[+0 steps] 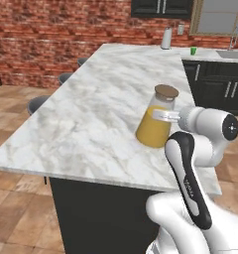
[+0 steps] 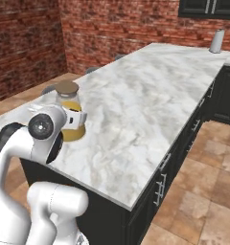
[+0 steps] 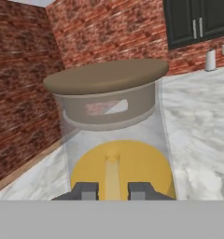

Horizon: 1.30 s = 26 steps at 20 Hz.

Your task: Place the pitcher and cup on the dining counter for serving.

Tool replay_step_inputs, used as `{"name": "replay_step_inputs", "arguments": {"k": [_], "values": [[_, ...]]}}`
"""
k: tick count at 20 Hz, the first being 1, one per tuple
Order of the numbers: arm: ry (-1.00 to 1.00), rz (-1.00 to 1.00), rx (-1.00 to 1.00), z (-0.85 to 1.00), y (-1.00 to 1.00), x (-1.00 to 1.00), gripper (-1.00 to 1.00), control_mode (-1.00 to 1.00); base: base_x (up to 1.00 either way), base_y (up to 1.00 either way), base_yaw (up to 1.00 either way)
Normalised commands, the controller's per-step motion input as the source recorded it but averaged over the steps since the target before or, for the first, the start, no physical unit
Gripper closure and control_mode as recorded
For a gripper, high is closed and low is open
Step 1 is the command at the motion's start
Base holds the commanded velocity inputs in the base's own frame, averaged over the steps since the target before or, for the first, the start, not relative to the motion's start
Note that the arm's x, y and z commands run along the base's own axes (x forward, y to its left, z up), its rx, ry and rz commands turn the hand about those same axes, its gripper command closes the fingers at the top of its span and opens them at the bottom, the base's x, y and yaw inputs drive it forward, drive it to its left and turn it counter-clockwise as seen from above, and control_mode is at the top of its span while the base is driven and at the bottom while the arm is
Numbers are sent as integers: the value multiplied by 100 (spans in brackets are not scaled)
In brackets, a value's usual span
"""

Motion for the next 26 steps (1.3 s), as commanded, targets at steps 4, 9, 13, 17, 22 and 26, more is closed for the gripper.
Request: {"name": "replay_step_inputs", "arguments": {"k": [4, 9, 13, 17, 22, 26], "values": [[0, 0, 0, -3, -1, 61, 100, -100, 0, 0, 0], [0, 0, 0, -19, -1, 98, 100, -100, 0, 0, 0], [2, 0, 0, -34, 0, 100, 100, -100, 0, 0, 0], [3, 0, 3, -37, 0, 100, 100, -100, 0, 0, 0], [3, 1, 7, -37, 1, 100, 100, -100, 0, 0, 0], [3, 5, 3, -36, 2, 94, 100, -100, 0, 0, 0]]}}
